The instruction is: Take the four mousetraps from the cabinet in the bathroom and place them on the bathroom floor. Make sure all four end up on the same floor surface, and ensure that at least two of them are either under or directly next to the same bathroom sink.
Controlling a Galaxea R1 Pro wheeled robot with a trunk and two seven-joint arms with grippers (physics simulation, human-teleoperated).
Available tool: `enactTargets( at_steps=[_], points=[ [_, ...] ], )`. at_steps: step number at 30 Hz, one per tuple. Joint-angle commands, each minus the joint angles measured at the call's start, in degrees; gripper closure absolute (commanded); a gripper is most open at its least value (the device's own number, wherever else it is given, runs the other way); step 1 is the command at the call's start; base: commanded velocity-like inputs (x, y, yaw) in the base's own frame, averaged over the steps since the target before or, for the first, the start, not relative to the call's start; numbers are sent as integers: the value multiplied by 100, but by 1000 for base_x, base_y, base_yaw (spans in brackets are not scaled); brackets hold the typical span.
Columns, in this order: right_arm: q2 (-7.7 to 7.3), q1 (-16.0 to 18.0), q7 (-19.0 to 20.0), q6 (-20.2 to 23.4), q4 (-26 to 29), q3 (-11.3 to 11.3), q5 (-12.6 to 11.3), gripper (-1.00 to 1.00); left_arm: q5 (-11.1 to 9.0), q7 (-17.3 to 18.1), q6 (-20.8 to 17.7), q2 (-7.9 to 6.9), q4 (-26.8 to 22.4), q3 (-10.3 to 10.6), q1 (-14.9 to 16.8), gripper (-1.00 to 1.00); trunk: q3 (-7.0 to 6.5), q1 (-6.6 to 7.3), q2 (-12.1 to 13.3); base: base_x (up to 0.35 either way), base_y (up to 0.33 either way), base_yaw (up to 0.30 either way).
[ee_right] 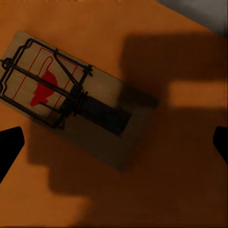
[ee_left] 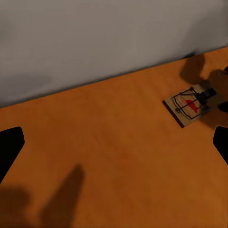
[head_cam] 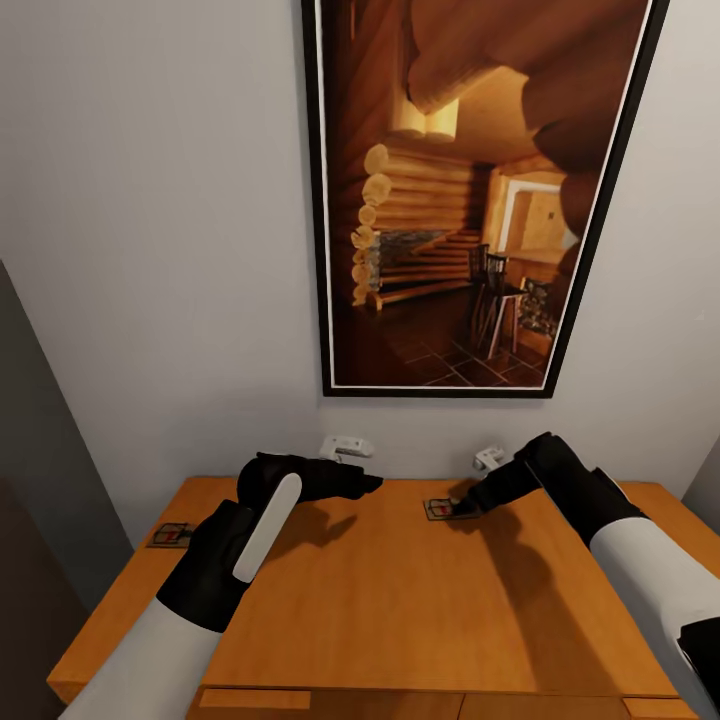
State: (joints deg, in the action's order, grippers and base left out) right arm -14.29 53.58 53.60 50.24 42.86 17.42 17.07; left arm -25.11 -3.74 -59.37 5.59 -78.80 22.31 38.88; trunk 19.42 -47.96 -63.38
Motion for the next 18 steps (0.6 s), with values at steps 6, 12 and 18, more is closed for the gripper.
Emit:
enactTargets(
  at_steps=[6,12,18],
  points=[
    [-4,4,52,153,201,9,167,-100,-39,-39,-22,3,-4,2,5,-100,8,-1,-5,0,0,0],
    [2,1,39,209,279,7,211,-100,-38,-39,-22,3,-4,-2,5,-100,8,-1,-5,0,0,0],
    [41,10,1,223,263,7,243,-100,-44,-39,-22,3,-4,-4,5,-100,8,-1,-5,0,0,0]
  ],
)
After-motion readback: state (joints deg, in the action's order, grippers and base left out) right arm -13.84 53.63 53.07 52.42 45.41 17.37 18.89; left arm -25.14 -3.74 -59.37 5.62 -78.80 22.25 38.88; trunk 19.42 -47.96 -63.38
